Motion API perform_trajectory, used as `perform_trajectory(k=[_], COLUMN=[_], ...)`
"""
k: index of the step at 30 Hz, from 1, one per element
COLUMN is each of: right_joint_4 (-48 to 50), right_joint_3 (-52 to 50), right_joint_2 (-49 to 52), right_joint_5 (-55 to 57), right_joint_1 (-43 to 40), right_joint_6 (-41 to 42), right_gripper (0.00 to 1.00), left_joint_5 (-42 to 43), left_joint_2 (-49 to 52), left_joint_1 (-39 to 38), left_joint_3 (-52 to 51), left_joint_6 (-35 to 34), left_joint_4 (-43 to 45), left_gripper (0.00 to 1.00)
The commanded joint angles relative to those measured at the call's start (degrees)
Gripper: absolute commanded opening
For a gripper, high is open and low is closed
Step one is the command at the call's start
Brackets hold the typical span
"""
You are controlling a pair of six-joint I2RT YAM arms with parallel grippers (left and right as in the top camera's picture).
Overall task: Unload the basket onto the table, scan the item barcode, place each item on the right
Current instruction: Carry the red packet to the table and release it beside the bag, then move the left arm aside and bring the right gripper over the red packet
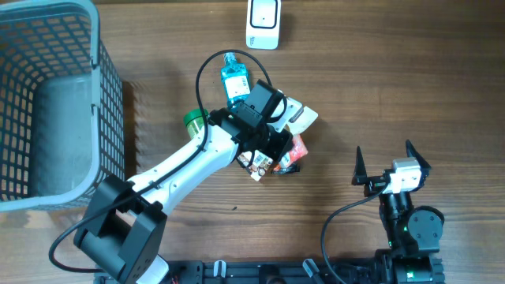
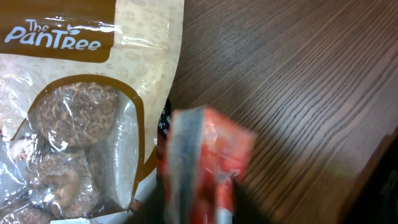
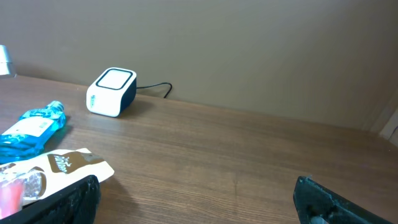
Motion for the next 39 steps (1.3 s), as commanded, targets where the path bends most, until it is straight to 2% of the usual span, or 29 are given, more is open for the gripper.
perform_trajectory(k=[1, 9, 15, 22, 25, 27, 29, 30, 33, 36, 39], right_joint_4=[0.13, 0.13, 0.13, 0.33, 1.92, 0.61, -6.05, -13.14, -21.53, -36.76, -50.36], right_joint_3=[-0.02, -0.02, -0.02, -0.02, 1.55, 4.61, 9.33, 14.34, 23.82, 40.00, 53.40], right_joint_2=[-0.04, -0.04, -0.04, -0.04, -0.04, -0.04, 0.15, 1.42, 5.75, 17.90, 32.35], right_joint_5=[-0.94, -0.94, -0.94, -0.26, -10.19, -13.97, -13.81, -12.02, -8.41, -4.50, -5.33], right_joint_1=[0.07, 0.07, 0.07, 0.02, 0.02, 0.02, 0.02, 0.02, 0.02, 0.02, 0.04], right_joint_6=[-0.70, -0.70, -0.70, -0.76, -0.83, 6.67, 11.67, 11.78, 13.81, 22.40, 23.89], right_gripper=[1.00, 1.00, 1.00, 1.00, 1.00, 1.00, 1.00, 1.00, 1.00, 1.00, 1.00], left_joint_5=[-0.35, -0.52, -0.50, -0.96, -1.46, -4.35, -7.43, -7.69, -7.72, -7.72, -7.72], left_joint_2=[-1.09, -11.87, -17.92, -19.41, -21.97, -24.26, -26.80, -28.46, -29.49, -29.24, -29.27], left_joint_1=[-0.02, 1.90, 9.84, 12.96, 14.64, 16.39, 18.80, 21.09, 24.44, 27.45, 29.11], left_joint_3=[0.46, 13.09, 13.35, 13.35, 13.35, 13.35, 13.35, 13.35, 13.35, 13.29, 13.20], left_joint_6=[0.98, 0.92, -1.75, -2.29, -2.27, -2.27, -2.27, -2.27, -2.27, -2.29, -2.27], left_joint_4=[0.90, -4.13, -7.76, -11.30, -11.72, -11.74, -11.74, -12.04, -13.88, -17.40, -19.10], left_gripper=[1.00, 1.00, 1.00, 1.00, 1.00, 1.00, 1.00, 1.00, 1.00, 1.00, 1.00])
